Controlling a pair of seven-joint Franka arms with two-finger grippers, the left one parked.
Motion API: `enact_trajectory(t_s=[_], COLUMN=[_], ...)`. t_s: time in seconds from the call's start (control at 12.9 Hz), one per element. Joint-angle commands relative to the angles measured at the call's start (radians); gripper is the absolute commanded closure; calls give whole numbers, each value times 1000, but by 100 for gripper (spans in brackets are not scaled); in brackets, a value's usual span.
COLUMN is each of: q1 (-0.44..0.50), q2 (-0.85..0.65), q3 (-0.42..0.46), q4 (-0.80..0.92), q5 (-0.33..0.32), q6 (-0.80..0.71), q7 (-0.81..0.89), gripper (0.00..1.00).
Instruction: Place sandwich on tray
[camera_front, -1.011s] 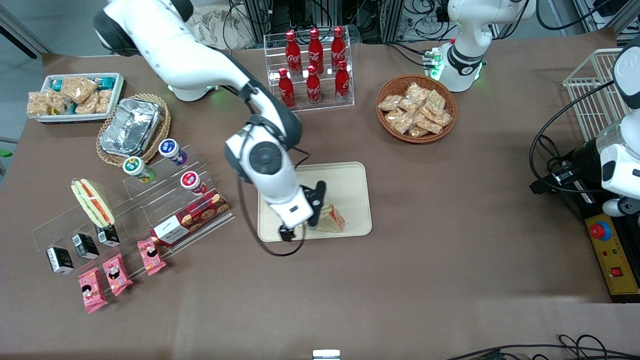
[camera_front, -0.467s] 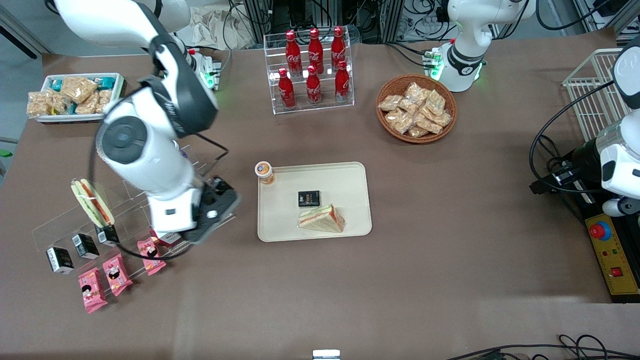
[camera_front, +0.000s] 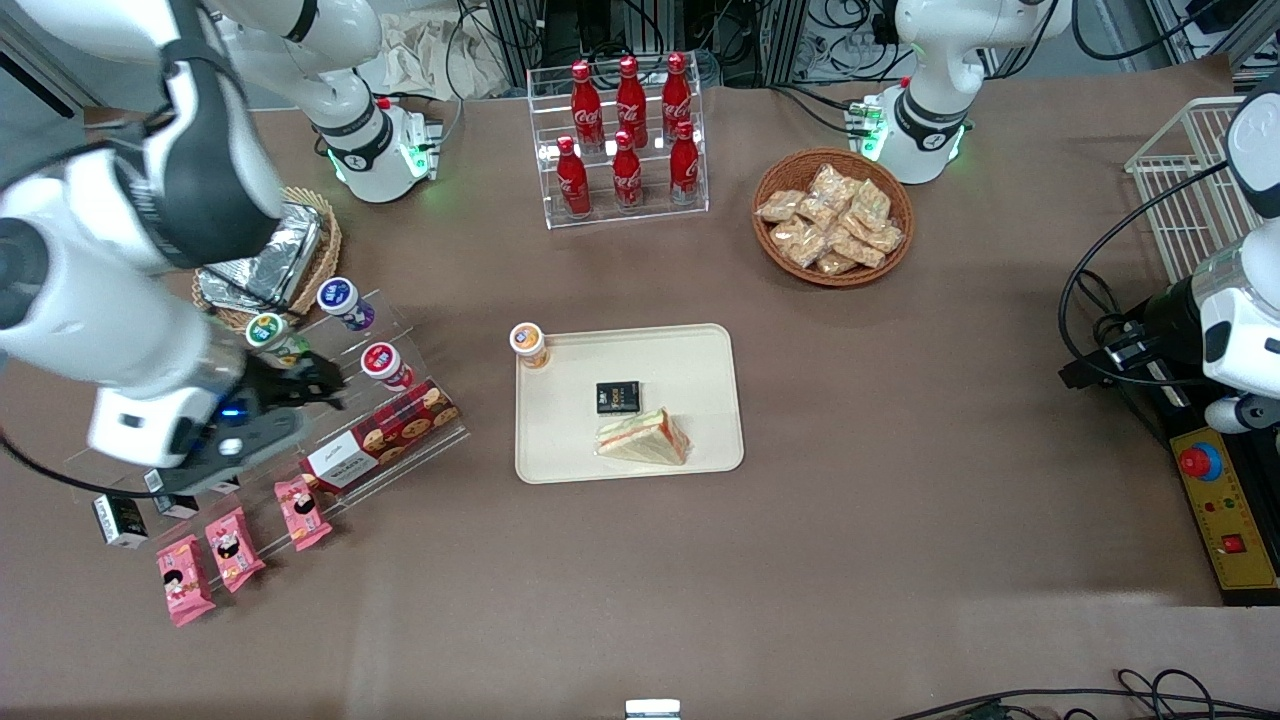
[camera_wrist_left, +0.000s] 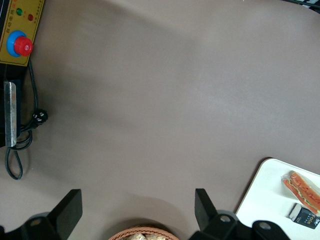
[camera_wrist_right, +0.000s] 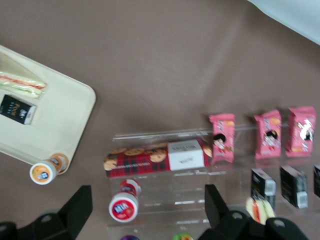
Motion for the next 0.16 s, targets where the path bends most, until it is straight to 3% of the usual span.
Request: enact_trajectory(t_s=[0.0,0.08], q1=[-72,-72], q2=[-40,-50], q3=[-11,-34], q4=[-7,-5], q5=[28,28], q6=[-56,-73], q7=[19,19], gripper=[0,0])
